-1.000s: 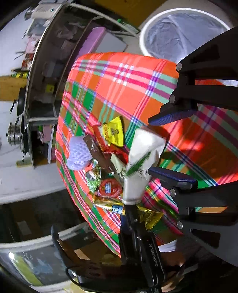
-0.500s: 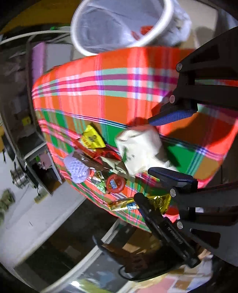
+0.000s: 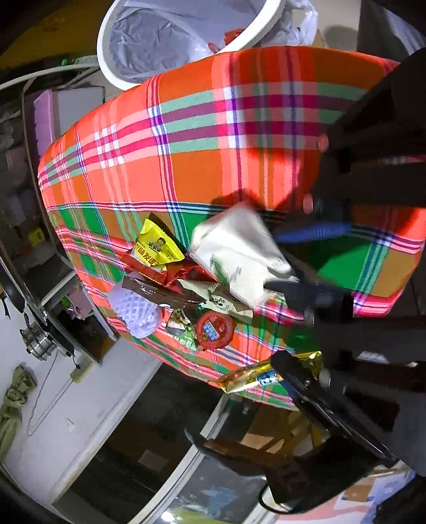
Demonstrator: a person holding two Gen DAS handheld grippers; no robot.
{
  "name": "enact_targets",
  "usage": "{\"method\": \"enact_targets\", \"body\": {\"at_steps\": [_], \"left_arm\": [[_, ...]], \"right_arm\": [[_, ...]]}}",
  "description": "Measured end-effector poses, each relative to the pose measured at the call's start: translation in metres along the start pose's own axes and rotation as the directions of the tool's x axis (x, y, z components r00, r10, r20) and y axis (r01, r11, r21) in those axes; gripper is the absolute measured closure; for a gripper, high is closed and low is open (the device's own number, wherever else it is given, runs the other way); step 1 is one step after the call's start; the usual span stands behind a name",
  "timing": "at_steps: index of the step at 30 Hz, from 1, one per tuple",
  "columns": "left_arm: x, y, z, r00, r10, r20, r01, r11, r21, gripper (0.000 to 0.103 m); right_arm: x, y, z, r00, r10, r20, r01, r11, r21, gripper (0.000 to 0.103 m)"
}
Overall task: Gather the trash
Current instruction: 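Grasp the white paper bag with the right gripper while the left holds the gold wrapper, then carry the white paper bag and gold wrapper over the bin with both grippers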
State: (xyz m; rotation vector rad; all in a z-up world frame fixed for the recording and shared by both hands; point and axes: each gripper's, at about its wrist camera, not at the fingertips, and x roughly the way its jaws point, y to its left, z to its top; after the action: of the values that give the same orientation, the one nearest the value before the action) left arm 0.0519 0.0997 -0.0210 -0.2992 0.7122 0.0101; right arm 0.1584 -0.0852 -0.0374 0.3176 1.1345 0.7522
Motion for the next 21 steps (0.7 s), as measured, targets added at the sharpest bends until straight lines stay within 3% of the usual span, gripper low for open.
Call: {"method": "enact_targets", "body": {"at_steps": [1,13,21], "left_arm": [[0.0,-0.001,0.0,1.0,-0.002,-0.001,0.002,1.0,0.002,0.08],[0.011,-0.022,0.004,0.999,-0.034,-0.014,0.035,0.998,0.061,0.08],[0.026,-0.057,0.015,0.996,-0.084,-0.025,0.087,0.989,0.12,0.08]], "right_arm": [[0.001,0.001,0.0,1.0,-0.01,0.003,0.01,1.0,-0.007,0.094],[-0.034,-0.012,-0.001,0.99,-0.073,0.117,0.079,0.996,-0.047,0.095],[-0.072,-0.042,-0.001,0.971,-0.131,0.197,0.133,0.991,0.003,0.095]]}}
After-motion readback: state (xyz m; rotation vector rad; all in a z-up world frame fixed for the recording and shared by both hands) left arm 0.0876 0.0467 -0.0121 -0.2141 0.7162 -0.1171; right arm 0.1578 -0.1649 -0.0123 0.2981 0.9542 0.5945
